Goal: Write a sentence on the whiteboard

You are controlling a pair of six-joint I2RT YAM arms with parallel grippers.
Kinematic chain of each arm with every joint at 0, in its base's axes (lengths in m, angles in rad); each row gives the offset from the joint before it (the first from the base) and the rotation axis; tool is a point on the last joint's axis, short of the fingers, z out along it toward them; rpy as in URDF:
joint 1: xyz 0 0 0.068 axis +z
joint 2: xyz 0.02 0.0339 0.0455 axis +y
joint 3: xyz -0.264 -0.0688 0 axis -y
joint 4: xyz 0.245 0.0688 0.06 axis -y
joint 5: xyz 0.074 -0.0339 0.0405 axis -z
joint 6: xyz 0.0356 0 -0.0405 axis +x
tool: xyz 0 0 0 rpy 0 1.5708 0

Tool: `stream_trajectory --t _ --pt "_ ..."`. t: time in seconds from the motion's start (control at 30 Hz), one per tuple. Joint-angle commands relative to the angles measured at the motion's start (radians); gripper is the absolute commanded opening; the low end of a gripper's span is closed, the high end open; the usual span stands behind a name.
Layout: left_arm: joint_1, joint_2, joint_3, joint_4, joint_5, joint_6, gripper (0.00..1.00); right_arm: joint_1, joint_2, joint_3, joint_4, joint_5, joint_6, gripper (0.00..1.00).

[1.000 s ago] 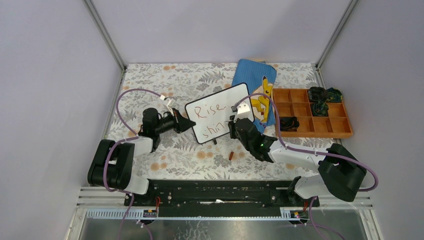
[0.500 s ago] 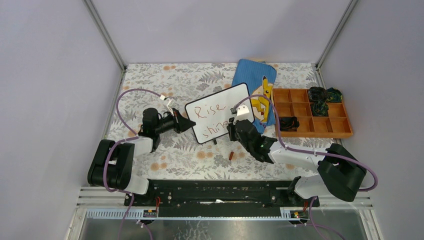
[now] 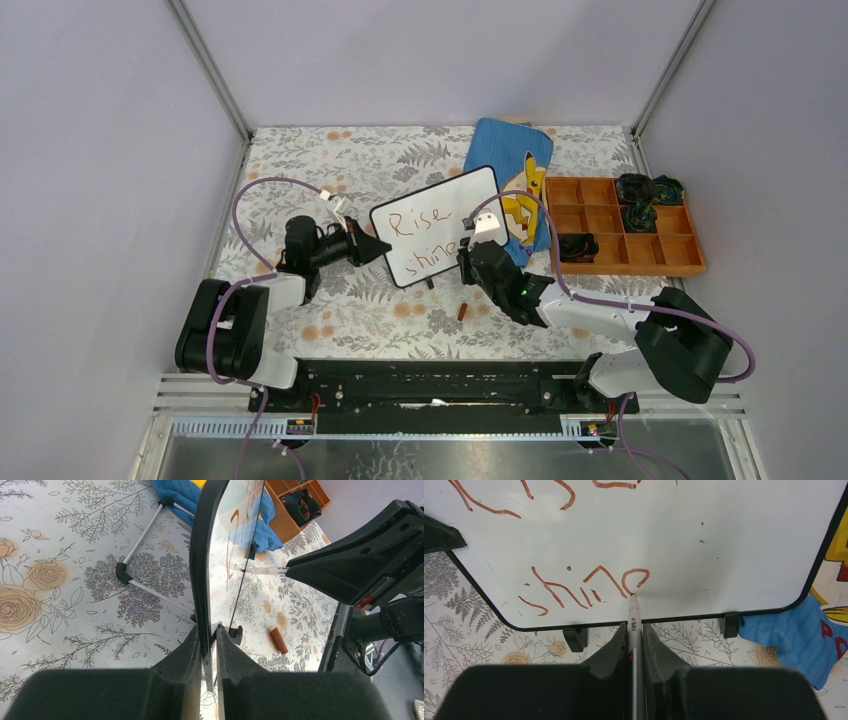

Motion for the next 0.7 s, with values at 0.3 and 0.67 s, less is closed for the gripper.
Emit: stream_trajectory --t 0.3,0.67 --pt "-0.020 0.020 -0.009 -0.135 -0.041 0.077 0.00 -0.012 0.006 0.004 -0.061 0.165 0.030 0.00" --pt "-0.017 0.011 0.003 -0.174 -0.041 0.103 0.00 -0.033 -0.142 -0.059 0.032 0.135 0.029 0.00"
